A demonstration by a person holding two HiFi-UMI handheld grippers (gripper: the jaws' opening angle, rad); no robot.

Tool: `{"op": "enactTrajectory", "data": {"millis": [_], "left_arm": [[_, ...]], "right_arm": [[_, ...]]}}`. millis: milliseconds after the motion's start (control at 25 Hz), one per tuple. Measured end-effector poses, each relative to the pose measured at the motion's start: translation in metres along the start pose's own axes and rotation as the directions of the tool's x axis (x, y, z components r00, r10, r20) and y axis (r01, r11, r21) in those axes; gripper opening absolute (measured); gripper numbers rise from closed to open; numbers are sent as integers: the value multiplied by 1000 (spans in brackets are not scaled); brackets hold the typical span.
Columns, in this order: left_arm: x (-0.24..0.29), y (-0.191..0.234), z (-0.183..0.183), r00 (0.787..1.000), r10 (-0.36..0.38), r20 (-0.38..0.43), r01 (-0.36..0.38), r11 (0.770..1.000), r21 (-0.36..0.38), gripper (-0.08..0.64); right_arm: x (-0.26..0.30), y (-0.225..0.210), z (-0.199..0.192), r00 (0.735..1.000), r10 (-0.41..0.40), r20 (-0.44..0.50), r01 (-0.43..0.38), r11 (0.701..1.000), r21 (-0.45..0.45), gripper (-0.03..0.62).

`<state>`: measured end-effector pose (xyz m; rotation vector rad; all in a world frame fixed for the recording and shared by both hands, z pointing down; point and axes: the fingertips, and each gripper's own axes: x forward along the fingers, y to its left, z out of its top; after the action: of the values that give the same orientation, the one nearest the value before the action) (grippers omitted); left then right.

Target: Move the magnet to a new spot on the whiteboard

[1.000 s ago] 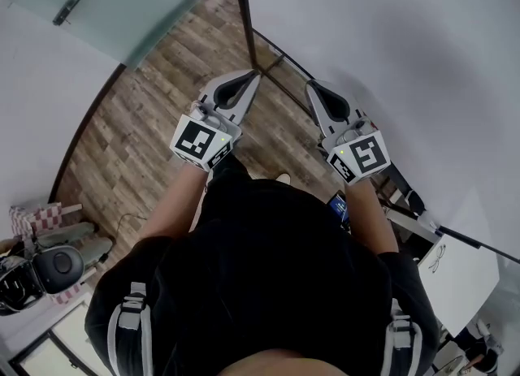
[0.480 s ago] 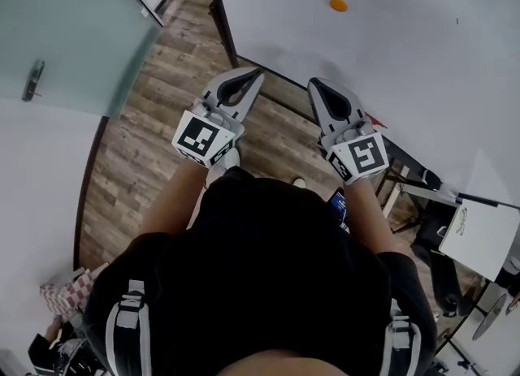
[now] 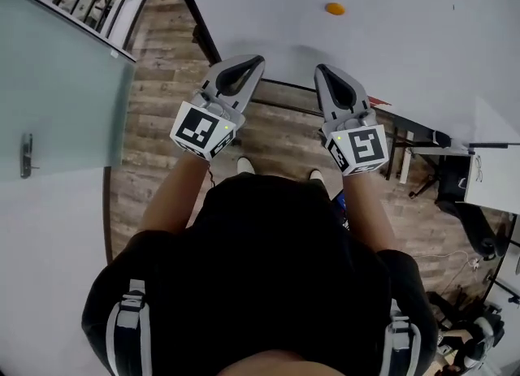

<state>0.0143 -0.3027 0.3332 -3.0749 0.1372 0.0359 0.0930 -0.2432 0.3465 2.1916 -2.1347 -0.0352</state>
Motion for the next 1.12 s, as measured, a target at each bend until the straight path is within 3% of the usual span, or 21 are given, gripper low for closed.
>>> {"op": "enactTrajectory", "data": {"millis": [160,360,840,1120], "left_arm": [[3,10,4,997,-73,7,73,997,7,5],[11,15,8,992,-128,19,128,992,18,5],[31,17,12,985,-167,34,165,985,48,5],[35,27,13,985,-167,33,165,985,58,5]], "right_arm": [[5,-2,10,992,-125,7,125,991,-37,-5],[7,-3,18,975,-221,11,221,970,-102,-5],[25,-22,37,944,-327,41,329,931,-160,25],[34,-35,51,906,-413,94,424,892,-160,61]]}}
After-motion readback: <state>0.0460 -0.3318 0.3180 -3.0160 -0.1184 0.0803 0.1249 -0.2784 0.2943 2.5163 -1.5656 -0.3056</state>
